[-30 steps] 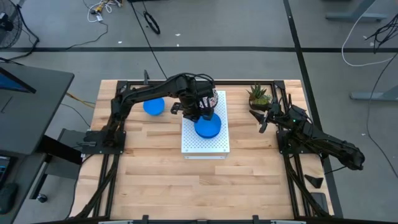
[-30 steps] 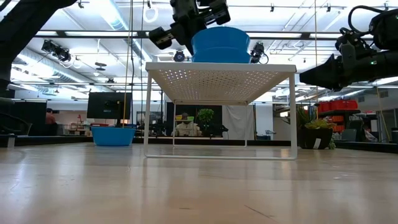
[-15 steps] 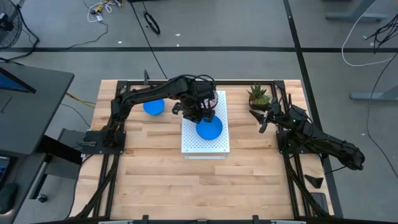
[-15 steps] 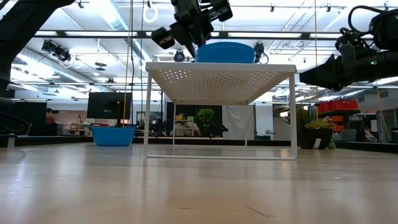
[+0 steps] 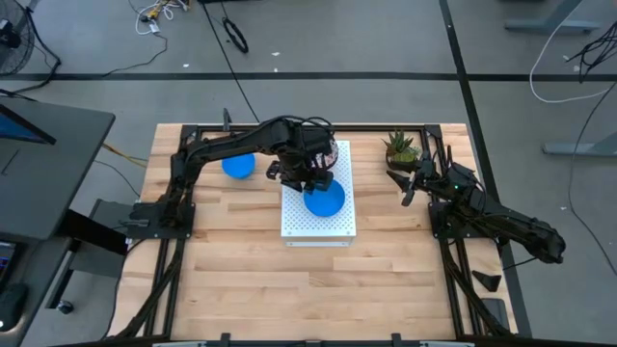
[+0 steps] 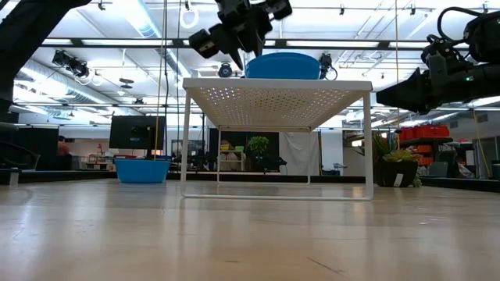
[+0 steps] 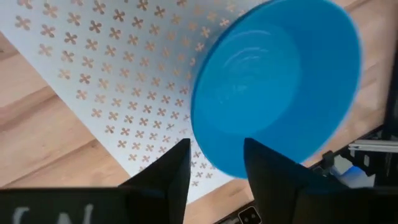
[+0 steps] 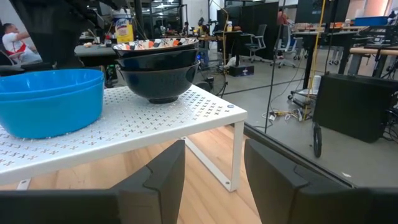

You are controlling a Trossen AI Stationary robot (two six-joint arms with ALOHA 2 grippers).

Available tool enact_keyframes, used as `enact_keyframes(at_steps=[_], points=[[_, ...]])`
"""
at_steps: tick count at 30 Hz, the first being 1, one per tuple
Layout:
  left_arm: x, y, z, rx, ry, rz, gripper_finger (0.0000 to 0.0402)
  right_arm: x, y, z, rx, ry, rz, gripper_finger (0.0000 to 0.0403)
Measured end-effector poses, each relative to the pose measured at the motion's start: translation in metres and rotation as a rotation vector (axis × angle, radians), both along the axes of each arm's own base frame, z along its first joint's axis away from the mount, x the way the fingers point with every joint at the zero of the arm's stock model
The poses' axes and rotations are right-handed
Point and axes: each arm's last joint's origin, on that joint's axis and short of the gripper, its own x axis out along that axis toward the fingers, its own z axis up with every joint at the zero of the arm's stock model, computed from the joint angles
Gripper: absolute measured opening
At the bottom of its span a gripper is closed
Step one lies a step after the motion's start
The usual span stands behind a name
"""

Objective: Pick & Place Mini bowls
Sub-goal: Stack the blue bowl on top of the other blue bowl on the shelf

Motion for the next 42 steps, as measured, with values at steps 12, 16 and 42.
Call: enact_keyframes(at_steps=[12,16,42], points=[[-0.022,-0.004,0.033,0.162,-0.086,-0.133,0.0142,0.0,0.0,0.0,0.0,0.0,0.0,0.0169],[-0.028,-0.007,0.034,0.21,-0.06,-0.232,0.0142,0.0,0.0,0.0,0.0,0.0,0.0,0.0169],[-0.06,-0.018,0.057,0.38,-0.026,-0.479,0.0142,0.0,0.0,0.0,0.0,0.0,0.0,0.0169]])
